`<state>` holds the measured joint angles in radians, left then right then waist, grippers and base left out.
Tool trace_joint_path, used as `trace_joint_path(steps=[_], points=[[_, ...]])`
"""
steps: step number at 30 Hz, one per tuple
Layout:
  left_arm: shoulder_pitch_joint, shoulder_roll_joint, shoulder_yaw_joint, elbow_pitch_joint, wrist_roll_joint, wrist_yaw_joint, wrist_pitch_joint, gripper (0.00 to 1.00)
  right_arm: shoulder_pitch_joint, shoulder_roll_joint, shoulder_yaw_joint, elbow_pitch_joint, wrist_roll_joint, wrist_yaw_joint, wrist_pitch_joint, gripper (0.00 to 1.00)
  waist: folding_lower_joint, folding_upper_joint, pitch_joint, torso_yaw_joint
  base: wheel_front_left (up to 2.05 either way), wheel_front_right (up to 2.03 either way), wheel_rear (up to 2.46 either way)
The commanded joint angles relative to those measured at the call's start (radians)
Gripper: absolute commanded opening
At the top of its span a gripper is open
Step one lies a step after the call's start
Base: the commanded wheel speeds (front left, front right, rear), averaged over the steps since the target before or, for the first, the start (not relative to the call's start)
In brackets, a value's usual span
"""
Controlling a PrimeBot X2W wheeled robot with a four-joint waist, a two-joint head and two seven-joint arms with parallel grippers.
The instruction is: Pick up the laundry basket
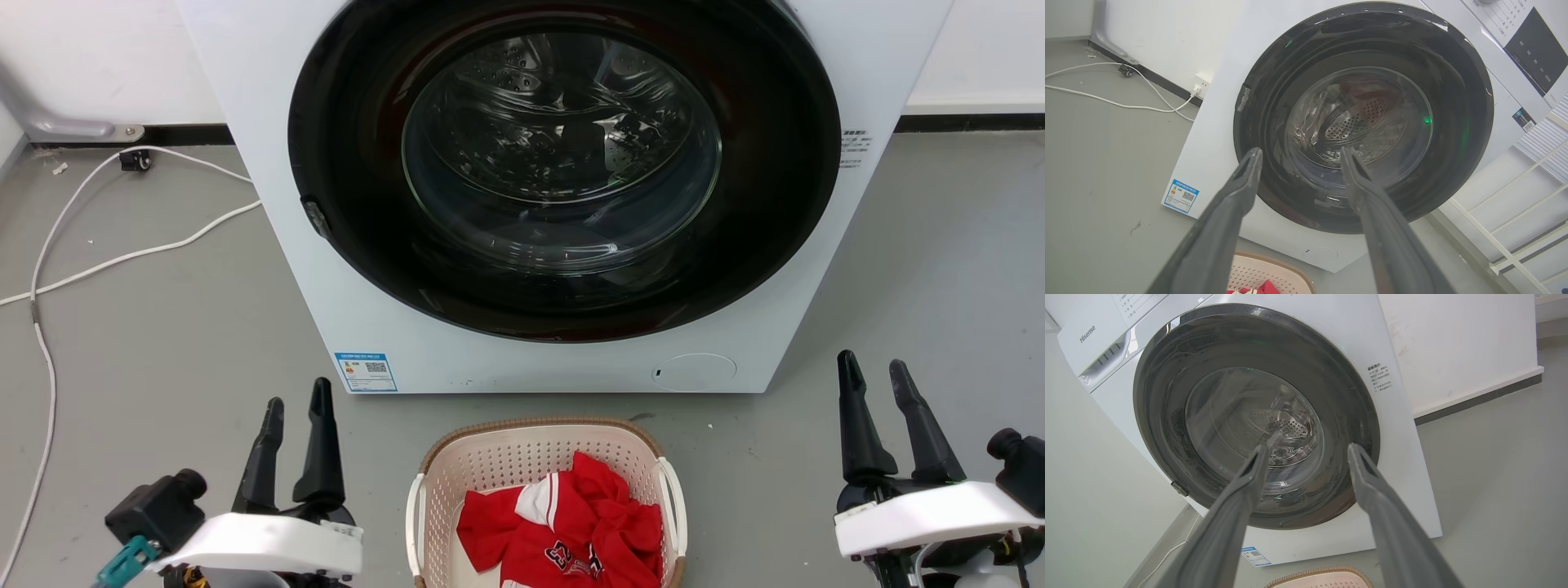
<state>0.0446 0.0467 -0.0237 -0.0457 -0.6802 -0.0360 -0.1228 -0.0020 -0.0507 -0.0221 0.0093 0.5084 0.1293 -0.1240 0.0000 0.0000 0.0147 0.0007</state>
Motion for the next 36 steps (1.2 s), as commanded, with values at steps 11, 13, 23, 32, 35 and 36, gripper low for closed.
trace_joint_path(steps=[11, 13, 23, 32, 35, 36], points=[[0.015, 0.004, -0.073, -0.032, 0.233, 0.008, -0.04, 1.0, 0.018, -0.001, 0.023, 0.015, -0.18, 0.002, -0.04, 1.0, 0.0, 0.0, 0.002, 0.0, 0.0, 0.0, 0.0], [0.022, 0.009, -0.092, -0.028, 0.286, 0.01, -0.05, 1.0, 0.022, -0.001, 0.017, 0.034, -0.214, 0.002, -0.049, 1.0, 0.0, 0.0, 0.001, -0.001, 0.0, 0.0, 0.0], [0.03, 0.036, -0.146, -0.013, 0.404, 0.053, -0.073, 1.0, 0.03, -0.001, 0.028, 0.036, -0.319, 0.002, -0.074, 1.0, 0.0, 0.0, 0.001, -0.002, 0.0, 0.0, 0.0], [0.034, 0.065, -0.202, -0.008, 0.489, 0.092, -0.093, 1.0, 0.04, 0.0, 0.042, 0.032, -0.409, 0.001, -0.092, 1.0, 0.0, 0.0, -0.002, -0.001, 0.0, 0.0, 0.0], [0.036, 0.075, -0.219, -0.005, 0.514, 0.103, -0.098, 1.0, 0.043, 0.0, 0.046, 0.033, -0.436, 0.001, -0.098, 1.0, 0.0, 0.0, -0.003, -0.001, 0.0, 0.0, 0.0], [0.037, 0.078, -0.224, -0.003, 0.522, 0.107, -0.1, 1.0, 0.045, 0.0, 0.046, 0.033, -0.443, 0.001, -0.1, 1.0, 0.0, 0.0, -0.003, -0.001, 0.0, 0.0, 0.0]])
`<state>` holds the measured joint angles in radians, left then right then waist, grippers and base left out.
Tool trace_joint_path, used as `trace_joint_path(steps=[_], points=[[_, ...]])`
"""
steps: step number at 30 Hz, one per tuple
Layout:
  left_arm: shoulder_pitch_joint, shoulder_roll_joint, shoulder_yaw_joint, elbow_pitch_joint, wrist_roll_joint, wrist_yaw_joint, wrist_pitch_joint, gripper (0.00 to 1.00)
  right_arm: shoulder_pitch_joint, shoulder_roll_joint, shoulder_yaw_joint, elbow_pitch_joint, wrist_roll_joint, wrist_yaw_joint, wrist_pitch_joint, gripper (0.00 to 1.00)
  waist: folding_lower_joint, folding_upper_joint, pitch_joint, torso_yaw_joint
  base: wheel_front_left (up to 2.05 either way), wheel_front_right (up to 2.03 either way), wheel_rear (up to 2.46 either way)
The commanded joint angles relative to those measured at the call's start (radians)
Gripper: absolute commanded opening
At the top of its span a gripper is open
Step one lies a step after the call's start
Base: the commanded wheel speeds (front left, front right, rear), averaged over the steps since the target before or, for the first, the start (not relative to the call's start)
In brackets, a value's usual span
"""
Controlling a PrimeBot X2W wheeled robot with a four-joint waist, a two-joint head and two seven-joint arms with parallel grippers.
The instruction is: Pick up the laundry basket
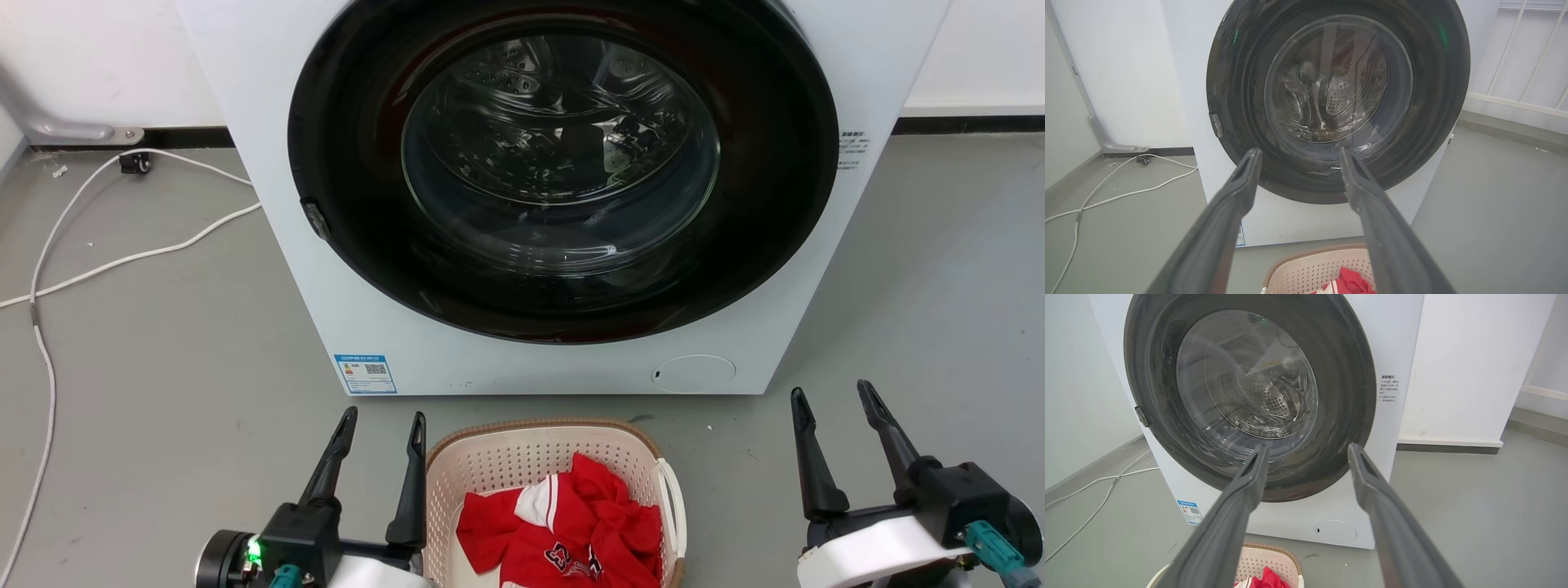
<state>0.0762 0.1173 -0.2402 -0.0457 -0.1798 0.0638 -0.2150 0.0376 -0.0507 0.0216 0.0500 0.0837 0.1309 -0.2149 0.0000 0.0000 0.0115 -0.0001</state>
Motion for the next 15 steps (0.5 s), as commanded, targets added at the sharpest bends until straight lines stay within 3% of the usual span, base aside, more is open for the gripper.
trace_joint_path(steps=[1, 7, 15], points=[[0.006, 0.011, -0.012, -0.001, 0.028, 0.011, -0.011, 1.0, 0.007, 0.0, 0.003, -0.008, -0.028, 0.0, -0.011, 1.0, 0.0, 0.0, 0.0, 0.0, 0.0, 0.0, 0.0], [0.014, 0.02, -0.033, 0.019, 0.064, 0.026, -0.023, 1.0, 0.013, 0.0, 0.01, -0.017, -0.082, 0.0, -0.024, 1.0, 0.0, 0.0, -0.001, -0.002, 0.0, 0.0, 0.0], [0.031, -0.013, -0.001, 0.014, 0.052, -0.001, -0.038, 1.0, 0.021, 0.001, -0.005, -0.001, -0.045, 0.0, -0.039, 1.0, 0.0, 0.0, 0.002, -0.004, 0.0, 0.0, 0.0]])
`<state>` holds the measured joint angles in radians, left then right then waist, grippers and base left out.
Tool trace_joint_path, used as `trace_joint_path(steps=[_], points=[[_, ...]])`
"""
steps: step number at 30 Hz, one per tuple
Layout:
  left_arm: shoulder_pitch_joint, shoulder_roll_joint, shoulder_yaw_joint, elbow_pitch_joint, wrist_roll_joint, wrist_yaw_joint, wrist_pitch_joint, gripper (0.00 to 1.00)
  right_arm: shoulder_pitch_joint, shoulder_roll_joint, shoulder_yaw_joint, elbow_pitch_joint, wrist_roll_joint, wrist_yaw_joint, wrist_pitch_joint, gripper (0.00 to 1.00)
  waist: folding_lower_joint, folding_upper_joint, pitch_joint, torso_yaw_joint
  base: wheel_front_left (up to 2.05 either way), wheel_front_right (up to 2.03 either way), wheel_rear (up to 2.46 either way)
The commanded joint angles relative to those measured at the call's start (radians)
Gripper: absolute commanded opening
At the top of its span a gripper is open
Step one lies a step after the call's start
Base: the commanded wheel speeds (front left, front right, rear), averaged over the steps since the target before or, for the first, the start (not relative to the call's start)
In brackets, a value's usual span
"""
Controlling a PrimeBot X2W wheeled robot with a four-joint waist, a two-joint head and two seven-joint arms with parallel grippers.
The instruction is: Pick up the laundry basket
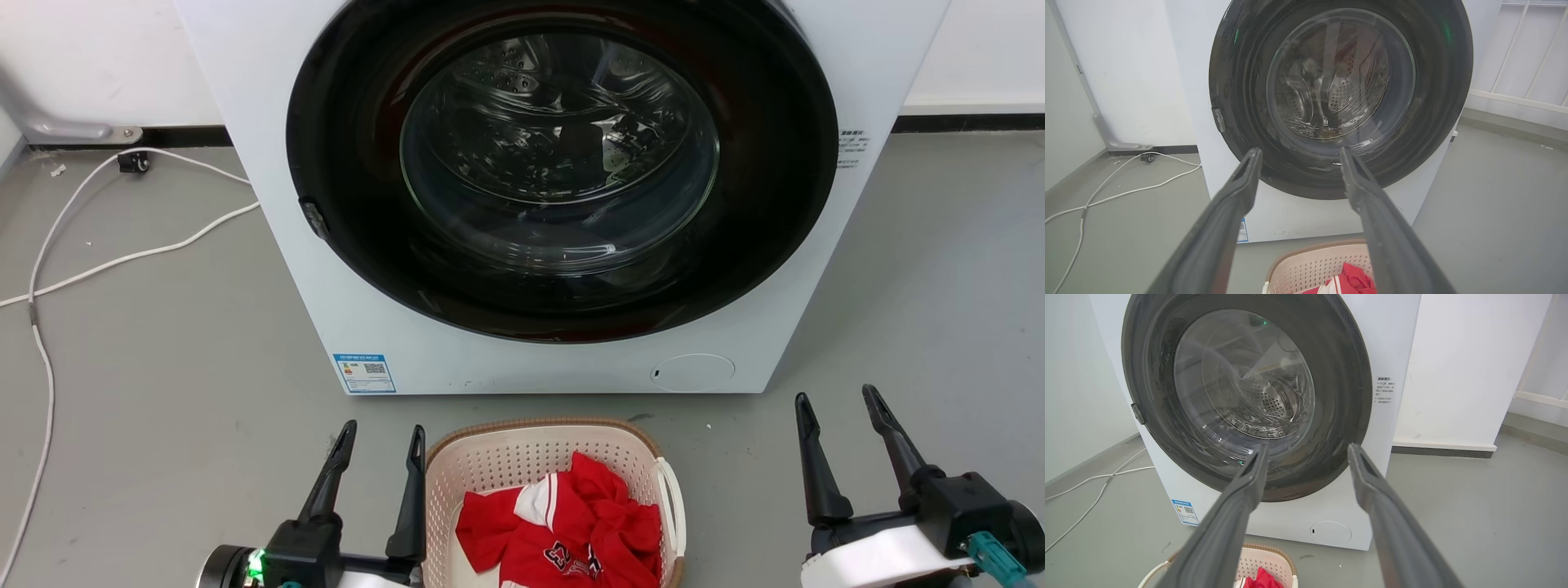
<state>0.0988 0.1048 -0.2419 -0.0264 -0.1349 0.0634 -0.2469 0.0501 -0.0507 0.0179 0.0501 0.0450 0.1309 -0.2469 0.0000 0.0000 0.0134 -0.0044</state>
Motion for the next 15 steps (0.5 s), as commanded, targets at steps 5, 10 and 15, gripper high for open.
trace_joint_path(steps=[5, 10, 15], points=[[0.023, -0.024, 0.036, 0.003, 0.025, -0.038, -0.015, 1.0, 0.011, 0.001, -0.002, 0.006, -0.018, 0.0, -0.015, 1.0, 0.0, 0.0, 0.004, 0.0, 0.0, 0.0, 0.0], [0.026, -0.039, 0.06, 0.014, 0.047, -0.067, -0.019, 1.0, 0.008, 0.001, -0.001, 0.007, -0.031, 0.0, -0.019, 1.0, 0.0, 0.0, 0.009, 0.002, 0.0, 0.0, 0.0], [0.022, -0.048, 0.075, 0.023, 0.055, -0.087, -0.019, 1.0, 0.002, 0.001, -0.001, 0.009, -0.028, 0.0, -0.019, 1.0, 0.0, 0.0, 0.01, 0.004, 0.0, 0.0, 0.0]])
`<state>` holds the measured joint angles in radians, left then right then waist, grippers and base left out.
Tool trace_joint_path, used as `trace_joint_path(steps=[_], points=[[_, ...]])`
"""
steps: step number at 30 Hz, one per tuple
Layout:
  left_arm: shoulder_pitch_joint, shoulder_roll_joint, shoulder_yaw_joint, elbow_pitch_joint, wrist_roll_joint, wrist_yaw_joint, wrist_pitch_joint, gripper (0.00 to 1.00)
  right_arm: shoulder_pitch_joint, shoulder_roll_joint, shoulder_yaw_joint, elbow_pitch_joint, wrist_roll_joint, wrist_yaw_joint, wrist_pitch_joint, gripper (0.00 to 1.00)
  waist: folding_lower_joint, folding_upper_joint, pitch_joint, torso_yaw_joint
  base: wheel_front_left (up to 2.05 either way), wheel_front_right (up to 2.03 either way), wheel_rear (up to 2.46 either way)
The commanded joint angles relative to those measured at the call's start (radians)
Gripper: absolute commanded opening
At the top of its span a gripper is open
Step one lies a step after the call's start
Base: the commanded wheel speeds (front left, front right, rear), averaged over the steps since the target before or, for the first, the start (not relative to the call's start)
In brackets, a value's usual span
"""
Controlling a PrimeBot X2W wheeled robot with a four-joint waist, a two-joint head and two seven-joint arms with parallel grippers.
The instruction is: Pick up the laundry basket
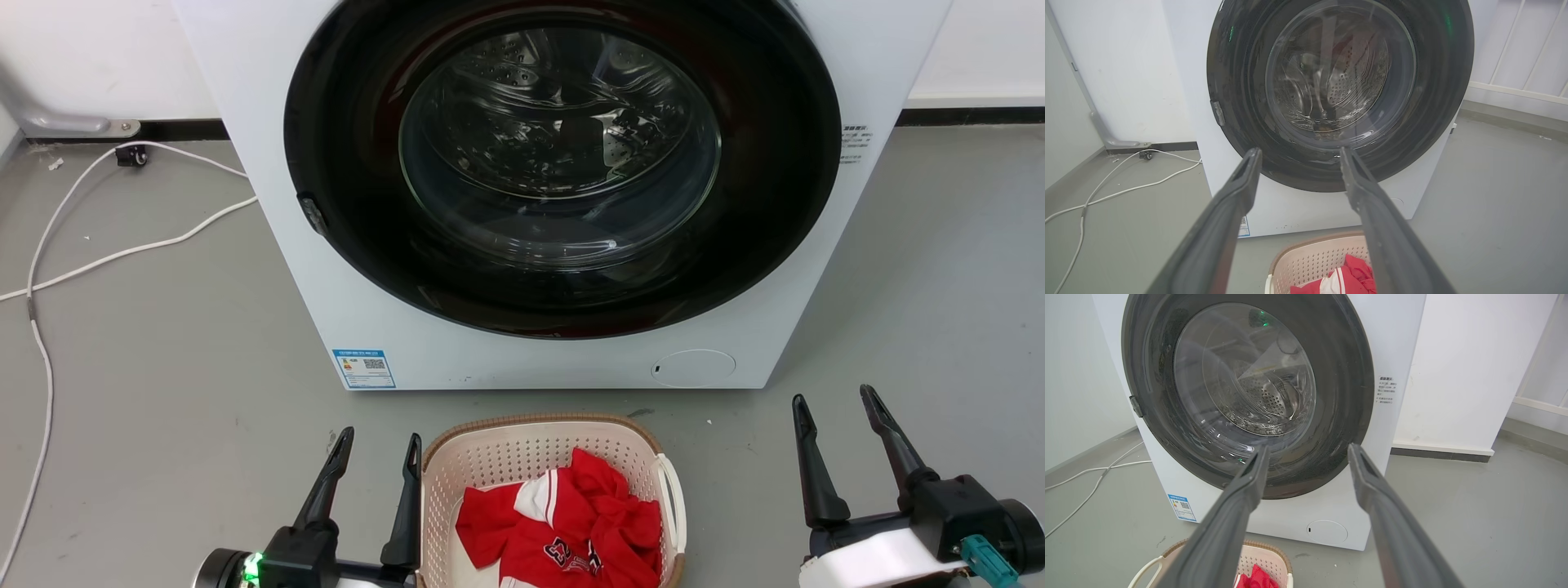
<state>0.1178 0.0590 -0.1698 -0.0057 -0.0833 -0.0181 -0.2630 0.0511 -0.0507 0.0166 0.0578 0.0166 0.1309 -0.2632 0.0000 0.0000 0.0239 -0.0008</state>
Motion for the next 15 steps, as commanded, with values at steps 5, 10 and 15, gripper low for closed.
trace_joint_path(steps=[5, 10, 15], points=[[0.001, -0.006, 0.01, 0.005, 0.01, -0.014, -0.003, 1.0, -0.001, 0.001, 0.002, 0.001, 0.001, 0.0, -0.002, 1.0, 0.0, 0.0, 0.002, 0.002, 0.0, 0.0, 0.0], [0.005, -0.008, 0.014, 0.007, 0.01, -0.017, -0.003, 1.0, -0.001, 0.001, 0.002, 0.0, 0.002, 0.0, -0.002, 1.0, 0.0, 0.0, 0.003, 0.001, 0.0, 0.0, 0.0], [0.002, -0.009, 0.016, 0.008, 0.005, -0.021, -0.003, 1.0, -0.003, 0.001, 0.003, -0.006, -0.001, 0.0, -0.002, 1.0, 0.0, 0.0, 0.011, -0.002, 0.0, 0.0, 0.0]])
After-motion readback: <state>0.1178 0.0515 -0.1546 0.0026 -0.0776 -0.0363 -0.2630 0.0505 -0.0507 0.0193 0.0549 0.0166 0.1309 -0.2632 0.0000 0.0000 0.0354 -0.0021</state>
